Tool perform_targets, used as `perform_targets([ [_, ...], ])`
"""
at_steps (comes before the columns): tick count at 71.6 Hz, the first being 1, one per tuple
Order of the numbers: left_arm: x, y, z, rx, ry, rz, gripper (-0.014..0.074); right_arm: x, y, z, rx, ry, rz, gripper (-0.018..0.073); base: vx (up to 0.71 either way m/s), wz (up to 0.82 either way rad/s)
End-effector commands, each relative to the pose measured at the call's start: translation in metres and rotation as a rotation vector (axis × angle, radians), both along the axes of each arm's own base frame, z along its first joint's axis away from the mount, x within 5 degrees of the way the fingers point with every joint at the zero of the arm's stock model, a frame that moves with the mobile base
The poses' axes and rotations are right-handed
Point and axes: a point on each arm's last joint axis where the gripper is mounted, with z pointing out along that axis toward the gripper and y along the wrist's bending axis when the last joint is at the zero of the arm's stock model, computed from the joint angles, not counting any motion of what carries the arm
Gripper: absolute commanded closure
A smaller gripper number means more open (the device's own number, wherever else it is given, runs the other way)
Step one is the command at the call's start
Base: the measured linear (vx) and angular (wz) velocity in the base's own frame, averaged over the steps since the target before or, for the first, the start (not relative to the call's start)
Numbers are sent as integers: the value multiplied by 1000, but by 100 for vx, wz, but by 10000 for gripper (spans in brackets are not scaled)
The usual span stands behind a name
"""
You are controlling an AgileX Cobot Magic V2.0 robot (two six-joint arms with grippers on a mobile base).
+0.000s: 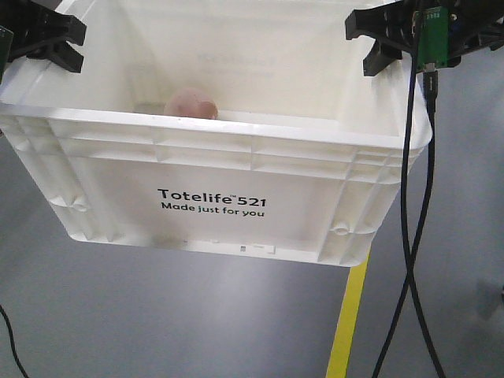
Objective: Place moving items into box and shelve
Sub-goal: 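Keep gripping the tote rims with both grippers while driving toward the blue-bin shelves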
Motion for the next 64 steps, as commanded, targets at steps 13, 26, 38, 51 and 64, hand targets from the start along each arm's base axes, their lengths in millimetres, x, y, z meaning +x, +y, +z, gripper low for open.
perform_targets([
  [13,-13,-13,41,-164,-195,-22,613,-10,8,39,138,-190,41,571,52,-23],
  [26,-13,-13,41,-164,-195,-22,613,-10,8,39,137,-190,41,571,52,-22],
  [38,-13,-13,41,-164,-194,-22,613,-10,8,38,137,-188,41,571,54,-22],
  [51,-13,-13,41,-164,-194,-22,613,-10,8,38,137,-188,41,571,55,-21],
  [64,-13,-13,41,-164,-195,-22,613,-10,8,38,141,-187,42,571,57,-22],
])
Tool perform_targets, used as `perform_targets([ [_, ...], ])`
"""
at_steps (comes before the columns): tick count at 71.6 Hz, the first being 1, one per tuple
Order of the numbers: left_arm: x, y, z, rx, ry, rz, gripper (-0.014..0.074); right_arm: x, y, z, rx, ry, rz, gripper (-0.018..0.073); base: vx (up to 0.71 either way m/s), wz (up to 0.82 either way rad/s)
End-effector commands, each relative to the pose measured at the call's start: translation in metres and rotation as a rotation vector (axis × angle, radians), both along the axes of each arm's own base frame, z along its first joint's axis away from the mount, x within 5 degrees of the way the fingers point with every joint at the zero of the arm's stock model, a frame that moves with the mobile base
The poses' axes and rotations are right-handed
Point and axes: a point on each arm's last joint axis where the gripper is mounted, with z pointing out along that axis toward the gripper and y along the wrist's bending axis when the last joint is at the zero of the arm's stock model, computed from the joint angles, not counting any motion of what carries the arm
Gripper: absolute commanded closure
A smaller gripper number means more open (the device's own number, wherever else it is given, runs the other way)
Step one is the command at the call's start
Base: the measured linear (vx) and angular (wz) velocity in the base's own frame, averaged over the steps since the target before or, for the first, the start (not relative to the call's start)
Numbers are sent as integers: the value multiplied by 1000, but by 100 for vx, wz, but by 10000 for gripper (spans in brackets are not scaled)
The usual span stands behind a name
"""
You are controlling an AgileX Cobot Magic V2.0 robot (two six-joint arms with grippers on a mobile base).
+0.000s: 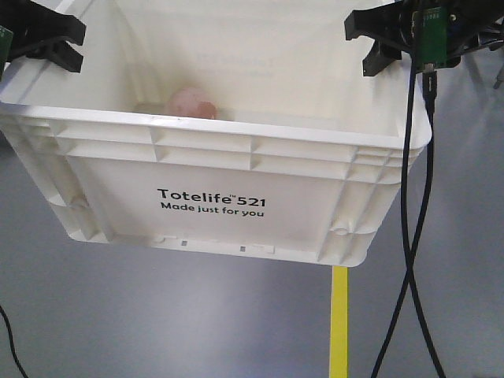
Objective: Place moving items into box and shelve
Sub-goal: 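Keep gripping the tote rims with both grippers while driving toward the blue-bin shelves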
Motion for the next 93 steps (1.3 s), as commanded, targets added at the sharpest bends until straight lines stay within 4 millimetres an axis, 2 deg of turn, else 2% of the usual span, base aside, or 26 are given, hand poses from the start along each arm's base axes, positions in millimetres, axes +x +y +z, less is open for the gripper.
perform_targets([
  [1,-13,-13,41,-164,-194,-22,613,-10,8,38,142,-187,42,571,57,-21],
  [57,-13,-13,41,-164,-194,-22,613,-10,8,39,141,-189,42,571,56,-22],
  [93,-13,-13,41,-164,-195,-21,613,-10,9,39,142,-190,42,571,52,-39],
])
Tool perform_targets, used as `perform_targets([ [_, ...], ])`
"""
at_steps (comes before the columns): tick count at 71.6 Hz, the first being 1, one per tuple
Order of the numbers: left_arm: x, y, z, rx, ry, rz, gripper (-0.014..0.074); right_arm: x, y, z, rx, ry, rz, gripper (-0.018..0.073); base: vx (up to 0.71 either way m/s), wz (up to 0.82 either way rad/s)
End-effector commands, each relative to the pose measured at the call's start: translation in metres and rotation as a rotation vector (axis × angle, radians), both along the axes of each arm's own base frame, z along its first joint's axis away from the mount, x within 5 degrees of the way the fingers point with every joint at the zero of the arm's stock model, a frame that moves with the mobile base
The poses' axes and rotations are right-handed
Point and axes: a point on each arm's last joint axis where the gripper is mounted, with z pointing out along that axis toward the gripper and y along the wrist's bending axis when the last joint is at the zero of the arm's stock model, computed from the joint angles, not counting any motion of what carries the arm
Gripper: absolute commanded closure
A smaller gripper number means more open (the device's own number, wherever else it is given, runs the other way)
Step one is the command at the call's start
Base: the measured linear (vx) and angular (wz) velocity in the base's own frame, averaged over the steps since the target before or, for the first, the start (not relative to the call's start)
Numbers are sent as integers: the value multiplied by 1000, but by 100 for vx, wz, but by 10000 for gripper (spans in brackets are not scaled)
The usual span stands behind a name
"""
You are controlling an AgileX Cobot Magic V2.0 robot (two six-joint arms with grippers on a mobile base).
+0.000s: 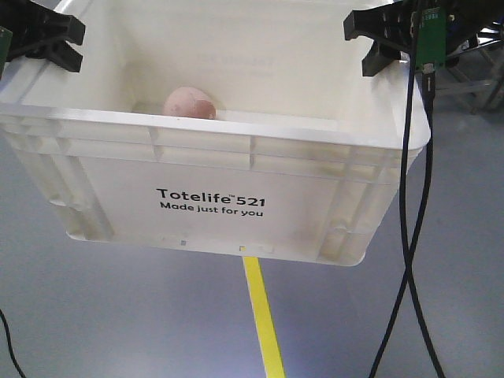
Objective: Place moving items into box and shelve
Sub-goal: 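Keep gripping the tote rims with both grippers while driving toward the blue-bin shelves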
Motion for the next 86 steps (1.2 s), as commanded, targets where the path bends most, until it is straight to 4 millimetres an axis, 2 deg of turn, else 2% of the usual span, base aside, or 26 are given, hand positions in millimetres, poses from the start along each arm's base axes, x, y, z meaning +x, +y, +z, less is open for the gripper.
perform_targets([
  [1,-13,-13,41,-165,-194,-22,613,-11,8,40,141,-192,42,571,49,-47],
  [49,-13,-13,41,-164,-194,-22,613,-11,8,39,140,-189,42,571,43,-50],
  [86,-13,-13,41,-164,-194,-22,613,-11,8,39,139,-188,42,571,33,-67],
])
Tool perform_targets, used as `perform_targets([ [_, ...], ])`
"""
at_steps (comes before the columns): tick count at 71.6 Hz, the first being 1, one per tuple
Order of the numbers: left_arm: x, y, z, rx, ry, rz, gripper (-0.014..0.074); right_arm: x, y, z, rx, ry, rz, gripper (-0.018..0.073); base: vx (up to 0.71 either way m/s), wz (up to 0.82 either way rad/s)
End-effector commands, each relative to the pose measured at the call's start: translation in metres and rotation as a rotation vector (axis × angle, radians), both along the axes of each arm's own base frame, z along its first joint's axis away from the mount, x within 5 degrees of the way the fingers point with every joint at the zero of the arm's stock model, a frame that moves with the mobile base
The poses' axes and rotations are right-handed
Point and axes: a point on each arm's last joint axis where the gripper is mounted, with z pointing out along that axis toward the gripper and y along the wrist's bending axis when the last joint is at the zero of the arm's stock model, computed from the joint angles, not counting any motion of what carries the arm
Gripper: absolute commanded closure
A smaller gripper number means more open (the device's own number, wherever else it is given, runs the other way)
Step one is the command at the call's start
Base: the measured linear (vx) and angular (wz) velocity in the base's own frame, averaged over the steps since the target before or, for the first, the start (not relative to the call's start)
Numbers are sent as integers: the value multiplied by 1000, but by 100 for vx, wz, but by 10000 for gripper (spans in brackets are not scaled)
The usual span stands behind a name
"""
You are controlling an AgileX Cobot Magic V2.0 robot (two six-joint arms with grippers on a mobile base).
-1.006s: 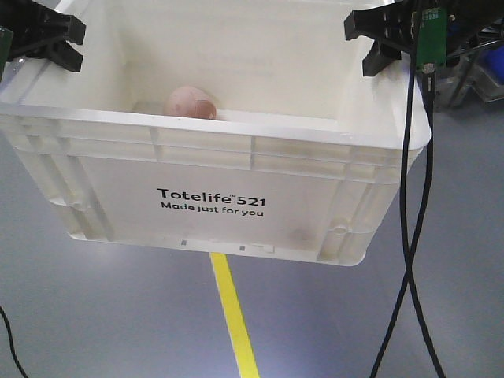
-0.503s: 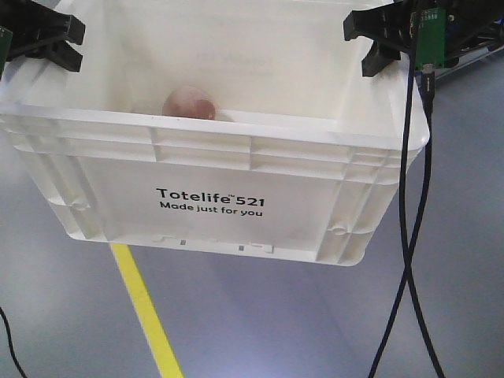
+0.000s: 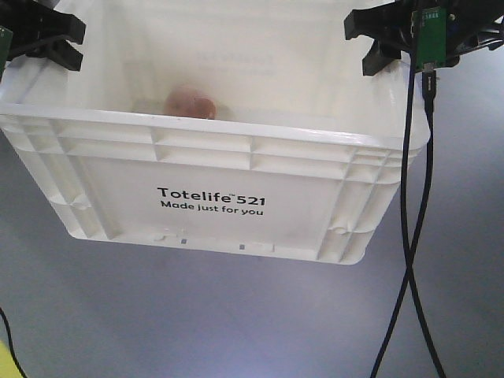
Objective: Place moving items into box and shelve
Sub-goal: 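Keep gripping the tote rims with both grippers while driving toward the blue-bin shelves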
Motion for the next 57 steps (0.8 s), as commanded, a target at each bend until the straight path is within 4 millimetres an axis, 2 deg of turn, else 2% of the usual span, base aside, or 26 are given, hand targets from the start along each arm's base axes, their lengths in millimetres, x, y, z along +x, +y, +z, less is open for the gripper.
perform_targets([
  [1,-14,-13,41,-163,-188,-24,613,-11,8,39,138,-185,43,571,29,-74],
  [29,-14,-13,41,-162,-188,-24,613,-11,8,39,139,-185,43,571,27,-71],
  [57,-14,-13,41,-162,-188,-24,613,-11,8,39,142,-184,43,571,27,-57],
])
